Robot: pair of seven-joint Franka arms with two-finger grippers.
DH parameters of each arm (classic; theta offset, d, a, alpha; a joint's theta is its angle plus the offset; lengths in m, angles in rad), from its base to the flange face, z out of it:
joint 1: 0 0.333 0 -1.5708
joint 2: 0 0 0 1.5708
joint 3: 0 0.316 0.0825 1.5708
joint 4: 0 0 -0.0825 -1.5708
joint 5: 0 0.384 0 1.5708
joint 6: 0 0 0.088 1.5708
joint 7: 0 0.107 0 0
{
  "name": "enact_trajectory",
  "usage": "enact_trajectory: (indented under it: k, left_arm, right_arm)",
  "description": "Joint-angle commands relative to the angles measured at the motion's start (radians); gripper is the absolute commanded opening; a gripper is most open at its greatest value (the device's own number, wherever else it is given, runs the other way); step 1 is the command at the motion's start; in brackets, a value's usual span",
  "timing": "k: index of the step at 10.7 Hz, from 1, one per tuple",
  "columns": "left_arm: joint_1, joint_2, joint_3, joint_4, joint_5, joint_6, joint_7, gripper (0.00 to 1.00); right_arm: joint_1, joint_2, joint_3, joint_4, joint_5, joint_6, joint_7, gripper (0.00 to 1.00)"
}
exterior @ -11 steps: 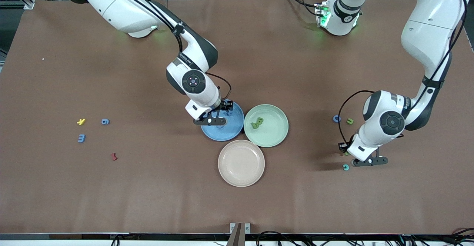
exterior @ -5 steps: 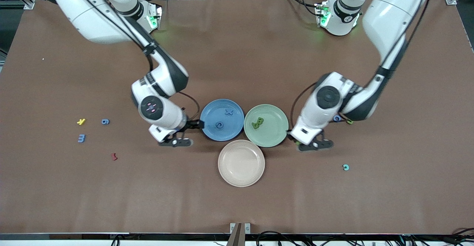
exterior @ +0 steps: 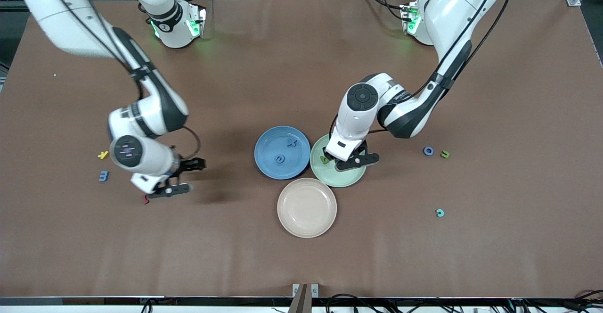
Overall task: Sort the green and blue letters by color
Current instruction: 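Place the green N on the green plate with the left gripper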
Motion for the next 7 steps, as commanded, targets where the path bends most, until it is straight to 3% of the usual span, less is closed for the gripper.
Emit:
enact_trajectory:
  k: [1,3,5,7]
  left_arm:
    - [0.051,0.007,0.014,0.005,0.031,-0.010,-0.006,1.00]
    - [0.162,-0.016,0.015,-0.045,0.034,-0.011,0.198,1.00]
    - [0.364,-0.034,0.008,-0.087,0.039,-0.011,0.535,1.00]
    - [0.512,-0.085,0.005,-0.162,0.039,-0.010,0.720,1.00]
  right_arm:
    - [-0.224,-0.078,0.067,-0.172,-0.016,0.083,-0.146,1.00]
    - [-0.272,-0.152,0.064,-0.276,-0.024,0.148,-0.155,1.00]
    - [-0.361,-0.177,0.066,-0.331,-0.024,0.174,-0.174,1.00]
    - [-0.425,-0.201,0.064,-0.432,-0.024,0.318,-0.162,1.00]
